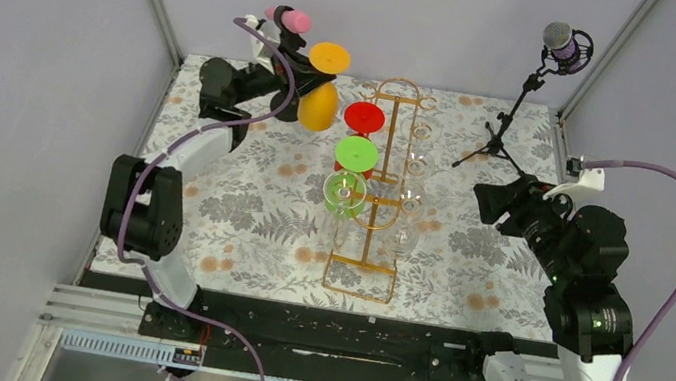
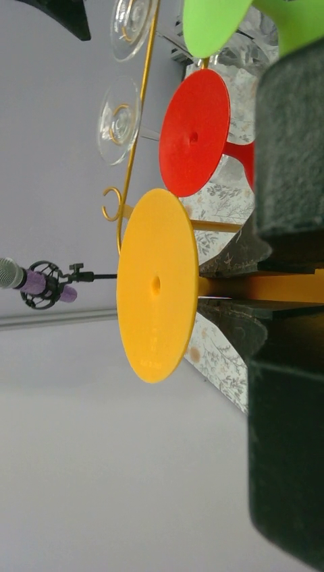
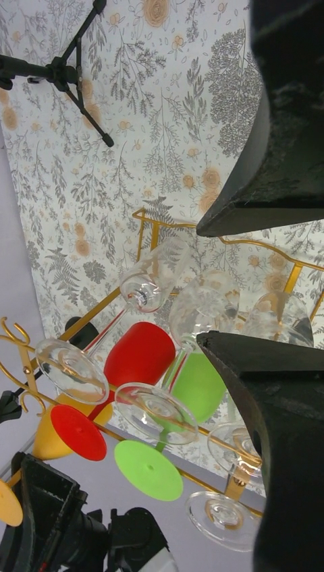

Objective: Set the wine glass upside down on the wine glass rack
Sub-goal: Turn the wine glass upside down at the wine rack.

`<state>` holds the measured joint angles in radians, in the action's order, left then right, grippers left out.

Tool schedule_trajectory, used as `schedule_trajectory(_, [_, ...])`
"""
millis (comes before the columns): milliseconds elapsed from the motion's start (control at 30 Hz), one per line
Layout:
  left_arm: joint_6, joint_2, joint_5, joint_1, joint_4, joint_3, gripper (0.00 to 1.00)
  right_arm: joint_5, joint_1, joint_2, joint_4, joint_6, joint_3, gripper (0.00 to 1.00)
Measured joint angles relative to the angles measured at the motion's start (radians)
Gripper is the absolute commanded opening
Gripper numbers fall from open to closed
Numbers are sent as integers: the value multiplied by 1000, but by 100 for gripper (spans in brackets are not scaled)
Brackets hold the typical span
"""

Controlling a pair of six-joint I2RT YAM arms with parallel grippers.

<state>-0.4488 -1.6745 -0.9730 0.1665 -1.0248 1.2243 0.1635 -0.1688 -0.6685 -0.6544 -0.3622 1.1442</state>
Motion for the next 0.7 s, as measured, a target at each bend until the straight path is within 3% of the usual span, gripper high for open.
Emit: schedule_trajectory(700, [-18, -171, -150, 68, -65, 114, 0, 42, 0, 56, -11, 51, -68, 62])
